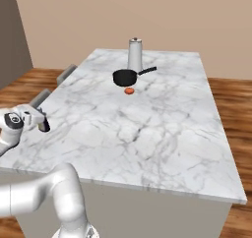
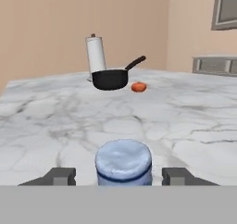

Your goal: Move the condiment bottle and oil and vinegar bottle from the cabinet to the dining counter.

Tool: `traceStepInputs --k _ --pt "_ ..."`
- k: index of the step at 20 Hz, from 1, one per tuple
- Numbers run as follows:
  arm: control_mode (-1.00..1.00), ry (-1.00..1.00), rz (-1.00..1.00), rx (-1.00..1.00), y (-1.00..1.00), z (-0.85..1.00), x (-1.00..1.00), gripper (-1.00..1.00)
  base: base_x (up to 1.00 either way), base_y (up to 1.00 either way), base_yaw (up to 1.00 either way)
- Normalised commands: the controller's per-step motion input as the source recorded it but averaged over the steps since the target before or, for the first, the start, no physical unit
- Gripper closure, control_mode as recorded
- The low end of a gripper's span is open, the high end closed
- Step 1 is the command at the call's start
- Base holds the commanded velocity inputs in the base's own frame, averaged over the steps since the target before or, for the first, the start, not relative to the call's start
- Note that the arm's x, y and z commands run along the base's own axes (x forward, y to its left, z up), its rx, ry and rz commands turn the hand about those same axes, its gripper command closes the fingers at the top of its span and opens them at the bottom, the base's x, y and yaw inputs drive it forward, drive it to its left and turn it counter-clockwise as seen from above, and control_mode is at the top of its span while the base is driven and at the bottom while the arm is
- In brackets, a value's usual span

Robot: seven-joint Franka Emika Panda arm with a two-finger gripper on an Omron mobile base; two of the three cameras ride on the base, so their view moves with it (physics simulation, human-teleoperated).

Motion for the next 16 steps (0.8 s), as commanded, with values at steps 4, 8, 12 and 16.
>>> traceStepInputs --k 4,8,12,16 --pt "-1.0 -0.12 0.0 0.0 0.0 0.19 -0.34 -1.0 0.0 0.0 0.0" --pt "-1.0 -0.13 0.0 0.0 0.0 0.48 -0.31 -1.0 0.0 0.0 0.0" --pt "-1.0 -0.16 0.0 0.0 0.0 0.93 -0.59 -1.0 0.0 0.0 0.0" --pt "-1.0 -0.04 0.0 0.03 0.0 1.0 -0.85 -1.0 0.0 0.0 0.0"
